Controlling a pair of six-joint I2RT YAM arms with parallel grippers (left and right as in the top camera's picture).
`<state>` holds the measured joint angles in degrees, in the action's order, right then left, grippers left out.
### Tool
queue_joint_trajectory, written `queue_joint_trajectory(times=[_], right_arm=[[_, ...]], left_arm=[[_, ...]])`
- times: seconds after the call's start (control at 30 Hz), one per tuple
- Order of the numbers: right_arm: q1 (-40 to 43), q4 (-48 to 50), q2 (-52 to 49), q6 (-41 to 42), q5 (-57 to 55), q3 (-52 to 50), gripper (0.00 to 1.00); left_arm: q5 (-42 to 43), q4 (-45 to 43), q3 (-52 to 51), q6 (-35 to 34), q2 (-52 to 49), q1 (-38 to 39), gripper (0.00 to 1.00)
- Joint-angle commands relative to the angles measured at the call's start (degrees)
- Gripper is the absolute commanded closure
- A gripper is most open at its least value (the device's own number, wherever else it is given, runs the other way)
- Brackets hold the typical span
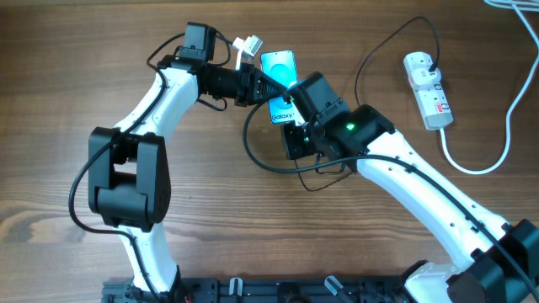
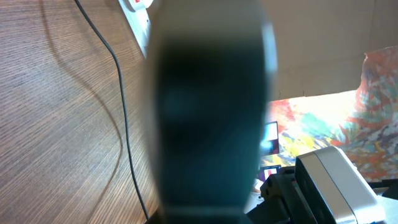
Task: Plug charger to phone and switch on socket
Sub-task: 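Hold the plug seated in the port while the left gripper holds the phone, then open the right gripper off the plug and lower the phone with the left gripper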
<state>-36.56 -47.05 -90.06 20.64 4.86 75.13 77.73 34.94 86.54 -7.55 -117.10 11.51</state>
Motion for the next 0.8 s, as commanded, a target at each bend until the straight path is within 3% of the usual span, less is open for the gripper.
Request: queue_joint_trajectory(times=[0.0,0.17,0.23,0.57,0.67,0.77], right_arm=[[1.77,4.07,-0.20,-1.16,-4.96,3.87,0.92],[1.77,2.12,-0.20,-1.68,-5.14,6.23,0.91],[1.77,0.98,-0.20,-1.77,-5.05,6.78,0.83],[1.77,-6.64,-0.04,-2.43,-1.20,11.43,0.73],[1.77,-9.11,0.39,-2.14,-0.81,12.02,0.60],[1.77,-11.69,1.16,-0.20,-1.31,12.04,0.40]], left_arm=[[3.78,1.75,-0.79,1.18,1.70,2.16,0.96],[3.76,1.73,-0.79,1.18,1.70,2.16,0.96],[3.17,1.75,-0.79,1.16,1.70,2.14,0.96],[1.62,1.29,-0.79,1.14,1.70,2.10,0.96],[0.31,1.31,-0.79,1.14,1.70,2.10,0.96],[-1.27,1.44,-0.79,1.14,1.70,2.10,0.96]])
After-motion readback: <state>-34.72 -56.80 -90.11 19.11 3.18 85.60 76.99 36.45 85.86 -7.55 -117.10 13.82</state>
